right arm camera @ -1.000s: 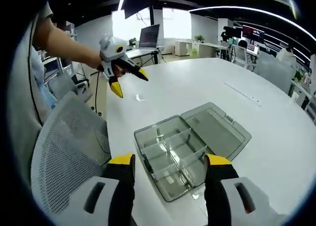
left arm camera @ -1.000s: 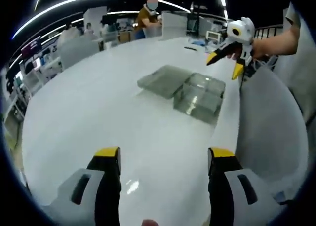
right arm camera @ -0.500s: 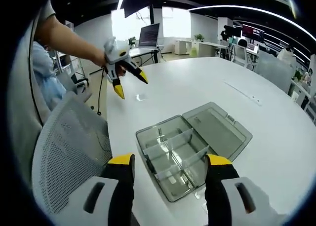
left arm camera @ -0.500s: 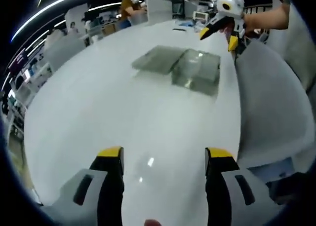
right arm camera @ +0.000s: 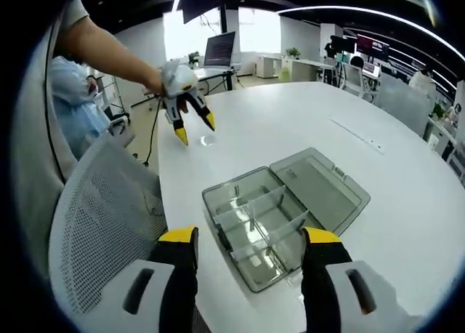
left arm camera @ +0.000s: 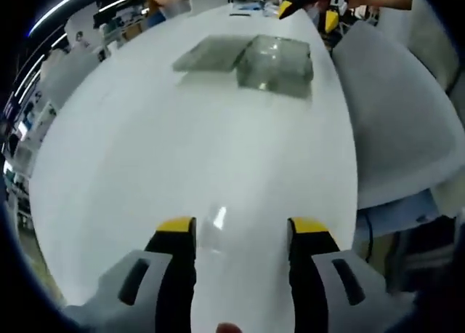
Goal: Insert the divider into the dual guide fixture by aligning both edges with the guide slots and pushing it downward to the bottom, including one-sided entry, uneven engagement, binding, and posture correction.
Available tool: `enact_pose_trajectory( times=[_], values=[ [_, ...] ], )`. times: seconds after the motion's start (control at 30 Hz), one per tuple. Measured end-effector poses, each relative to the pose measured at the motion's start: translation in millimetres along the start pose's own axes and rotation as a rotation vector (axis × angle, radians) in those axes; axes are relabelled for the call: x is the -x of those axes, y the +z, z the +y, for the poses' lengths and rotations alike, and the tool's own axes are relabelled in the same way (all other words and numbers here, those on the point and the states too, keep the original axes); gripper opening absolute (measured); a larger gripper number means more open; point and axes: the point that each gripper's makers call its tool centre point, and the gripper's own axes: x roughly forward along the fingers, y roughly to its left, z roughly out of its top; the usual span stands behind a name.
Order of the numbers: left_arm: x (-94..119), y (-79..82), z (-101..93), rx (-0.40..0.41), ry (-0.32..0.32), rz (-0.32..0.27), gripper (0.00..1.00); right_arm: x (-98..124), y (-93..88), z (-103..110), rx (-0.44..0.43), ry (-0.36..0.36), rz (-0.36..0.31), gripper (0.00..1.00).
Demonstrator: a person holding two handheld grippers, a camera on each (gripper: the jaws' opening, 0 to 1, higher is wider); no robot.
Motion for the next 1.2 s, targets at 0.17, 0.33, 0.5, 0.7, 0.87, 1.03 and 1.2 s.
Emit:
enact_pose_trajectory(
  times=[0.17, 0.33, 0.5, 0.7, 0.87, 1.03, 1.2],
  values=[
    [-3.5, 0.1, 5.7, -0.002, -0.013, 0.009, 0.43, 0.7, -1.7, 0.5, 0.001, 0.002, 0.006, 0.54],
    [-7.0, -5.5, 5.7, -0.029, -0.043, 0.051, 0.39, 2.6, -2.6, -0.1, 0.001, 0.000, 0.009, 0.54],
    [-9.1, -3.5, 7.5, -0.044, -0.058, 0.066, 0.39, 4.3, -3.5, -1.5, 0.000, -0.005, 0.010, 0.53],
    [-15.1, -6.3, 1.5, -0.078, -0.083, 0.101, 0.39, 5.4, -5.1, -2.2, -0.003, -0.009, 0.011, 0.53],
    [-16.7, -8.2, 2.6, -0.078, -0.086, 0.110, 0.38, 6.4, -6.3, -2.3, -0.006, -0.011, 0.011, 0.53],
    [-18.3, -8.9, 5.6, -0.091, -0.090, 0.120, 0.37, 6.1, -7.3, -1.8, -0.005, -0.011, 0.012, 0.53],
    [-17.9, -9.5, 6.9, -0.105, -0.098, 0.132, 0.34, 6.2, -6.6, -1.9, -0.007, -0.010, 0.011, 0.53]
  ],
)
